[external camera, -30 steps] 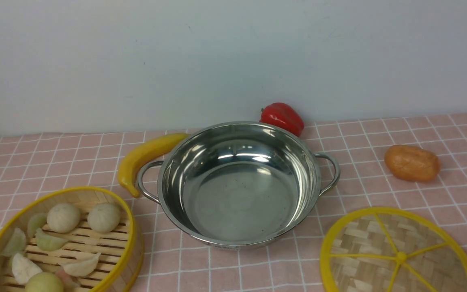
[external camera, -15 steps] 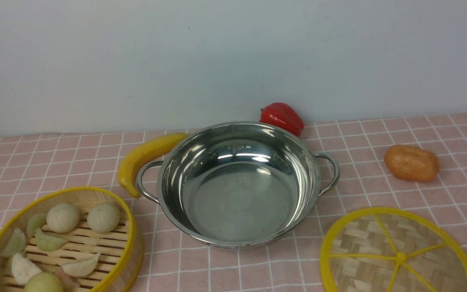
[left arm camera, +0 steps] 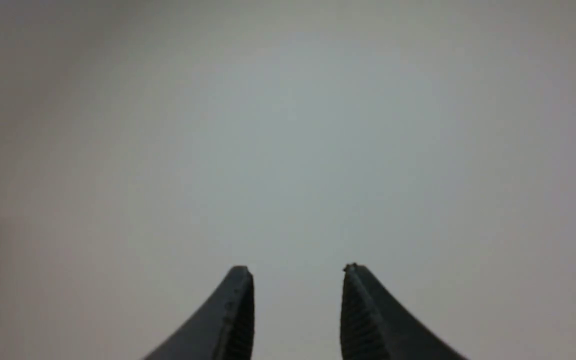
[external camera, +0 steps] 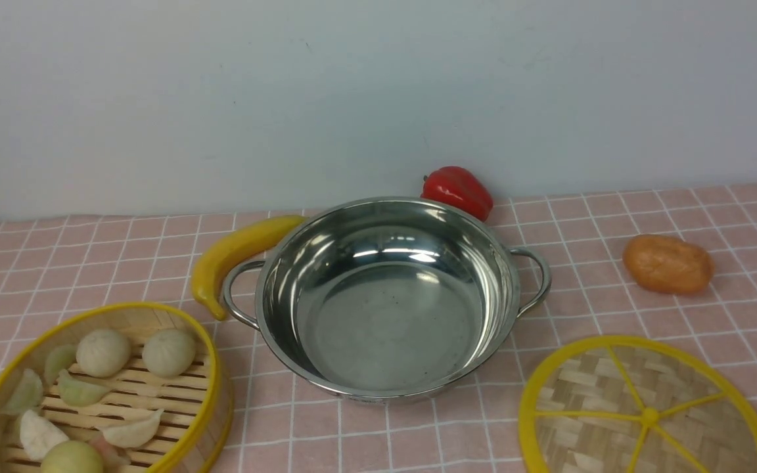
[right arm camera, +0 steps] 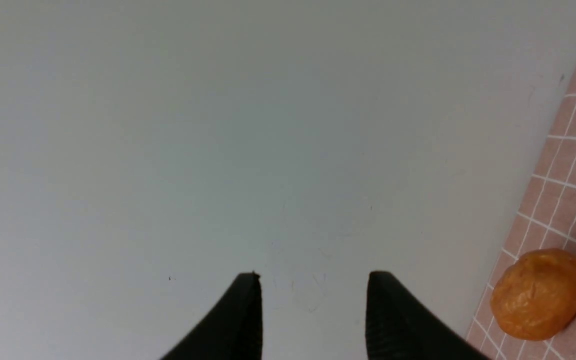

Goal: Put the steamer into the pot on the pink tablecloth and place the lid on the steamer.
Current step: 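Grasp the rim of the steamer basket holding the buns with the left gripper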

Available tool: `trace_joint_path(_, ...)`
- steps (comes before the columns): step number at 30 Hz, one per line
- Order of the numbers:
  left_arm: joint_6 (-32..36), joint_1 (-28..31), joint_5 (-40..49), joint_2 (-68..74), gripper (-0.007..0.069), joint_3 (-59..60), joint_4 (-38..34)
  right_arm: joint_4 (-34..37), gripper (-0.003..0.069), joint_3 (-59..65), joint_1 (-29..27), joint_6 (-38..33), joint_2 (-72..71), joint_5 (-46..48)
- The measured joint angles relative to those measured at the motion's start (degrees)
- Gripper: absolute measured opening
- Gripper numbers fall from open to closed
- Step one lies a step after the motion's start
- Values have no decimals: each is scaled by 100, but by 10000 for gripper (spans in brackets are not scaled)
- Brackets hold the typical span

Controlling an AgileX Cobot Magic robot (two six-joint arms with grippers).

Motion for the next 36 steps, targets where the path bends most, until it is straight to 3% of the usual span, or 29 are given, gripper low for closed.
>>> trace_joint_path(2, -124, 0, 625, 150, 243, -132, 0, 0, 302, 0, 0, 0, 0, 0)
trace_joint_path(4, -574, 0, 1795, 451, 243, -287, 85, 0, 302, 0, 0, -12, 0, 0)
trace_joint_path(5, -614, 0, 1795, 451, 243, -293, 98, 0, 302, 0, 0, -13, 0, 0)
trace_joint_path(9, -1568, 0, 4106, 1273, 243, -316, 1035, -145, 302, 0, 0, -17, 0, 193)
trace_joint_path(11, -1734, 0, 4446, 1471, 243, -316, 1327, -267, 302, 0, 0, -17, 0, 335)
trace_joint_path(12, -2006, 0, 4786, 1844, 243, -316, 1854, -558, 302, 0, 0, -17, 0, 634)
trace_joint_path(15, -2193, 0, 4886, 2417, 243, -323, 2123, -1123, 302, 0, 0, -17, 0, 1177)
trace_joint_path(20, -2194, 0, 4934, 3689, 243, -339, 1833, -2017, 302, 0, 0, -49, 0, 2398)
trace_joint_path(27, -2006, 133, 4917, 5322, 243, -339, 1674, -1908, 302, -99, 0, -831, -4, 3098)
trace_joint_path(30, -1814, 536, 4698, 5981, 242, -339, 1405, -1517, 302, -531, 0, -1542, -6, 3248)
trace_joint_path(33, -1352, 1321, 4192, 6607, 228, -339, 939, -1283, 302, -1283, 0, -2401, -17, 3548)
trace_joint_path(36, -1039, 1888, 3943, 6842, 221, -339, 719, -1278, 302, -1660, 0, -2740, -17, 3777)
